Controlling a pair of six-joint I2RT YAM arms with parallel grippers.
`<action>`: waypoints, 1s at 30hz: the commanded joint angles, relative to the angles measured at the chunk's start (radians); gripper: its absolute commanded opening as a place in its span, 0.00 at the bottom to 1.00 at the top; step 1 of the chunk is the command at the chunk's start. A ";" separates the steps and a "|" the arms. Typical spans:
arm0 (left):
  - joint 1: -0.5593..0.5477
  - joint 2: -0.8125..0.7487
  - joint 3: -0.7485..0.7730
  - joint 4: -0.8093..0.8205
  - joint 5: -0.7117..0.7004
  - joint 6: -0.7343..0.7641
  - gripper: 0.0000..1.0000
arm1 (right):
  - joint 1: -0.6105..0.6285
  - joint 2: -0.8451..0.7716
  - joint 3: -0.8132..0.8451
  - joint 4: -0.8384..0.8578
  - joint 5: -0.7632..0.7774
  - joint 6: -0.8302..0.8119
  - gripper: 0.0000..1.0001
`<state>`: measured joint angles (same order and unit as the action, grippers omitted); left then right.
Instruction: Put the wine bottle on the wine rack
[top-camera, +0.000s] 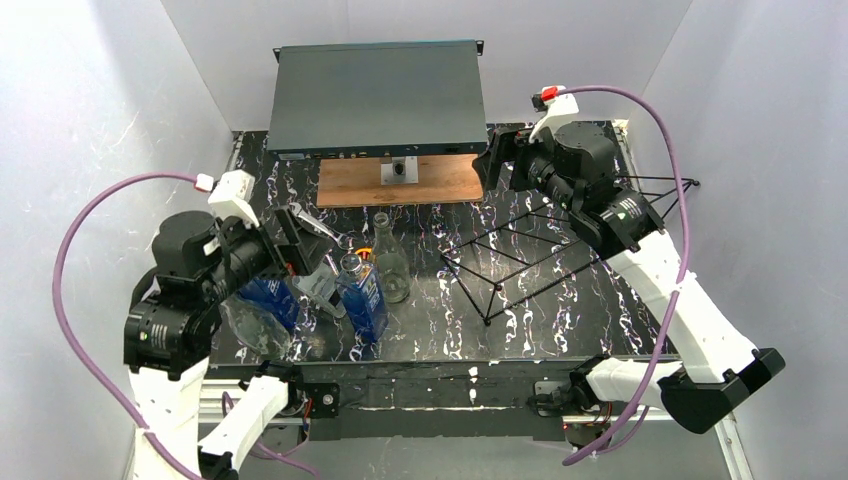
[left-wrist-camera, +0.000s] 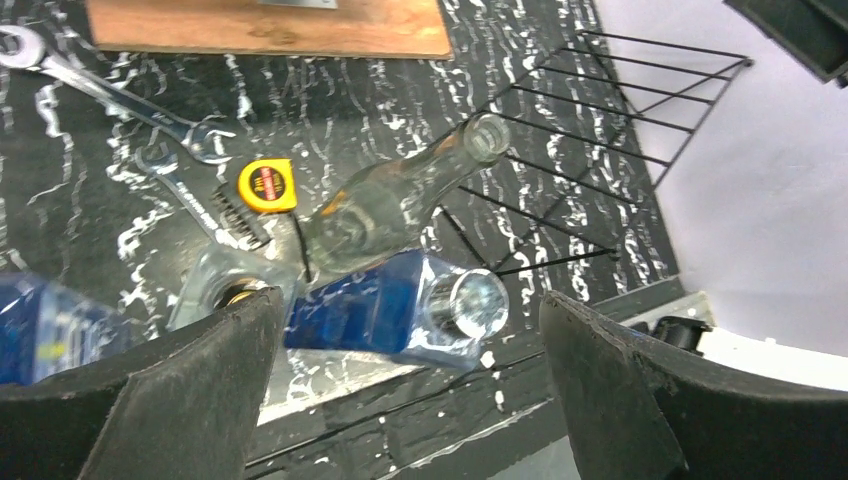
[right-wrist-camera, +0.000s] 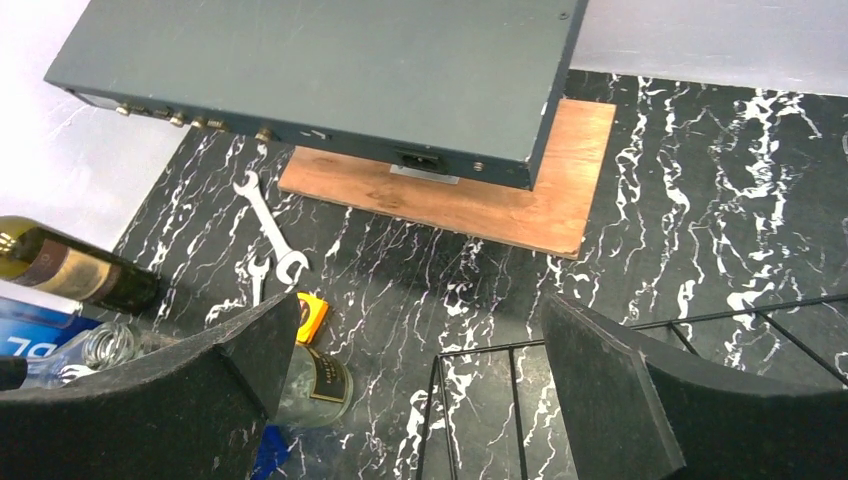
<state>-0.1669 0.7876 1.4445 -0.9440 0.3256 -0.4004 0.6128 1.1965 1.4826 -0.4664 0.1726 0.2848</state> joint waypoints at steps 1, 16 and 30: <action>-0.003 -0.030 -0.002 -0.127 -0.116 0.068 0.99 | 0.000 0.019 -0.003 0.064 -0.078 -0.004 1.00; -0.003 0.009 -0.098 -0.128 -0.213 0.178 0.90 | 0.001 -0.010 -0.070 0.155 -0.216 -0.018 1.00; -0.003 0.030 -0.221 -0.074 -0.218 0.191 0.69 | 0.001 0.004 -0.090 0.163 -0.229 -0.019 1.00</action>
<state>-0.1673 0.8093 1.2438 -1.0290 0.1215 -0.2310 0.6128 1.2106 1.4040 -0.3599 -0.0490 0.2810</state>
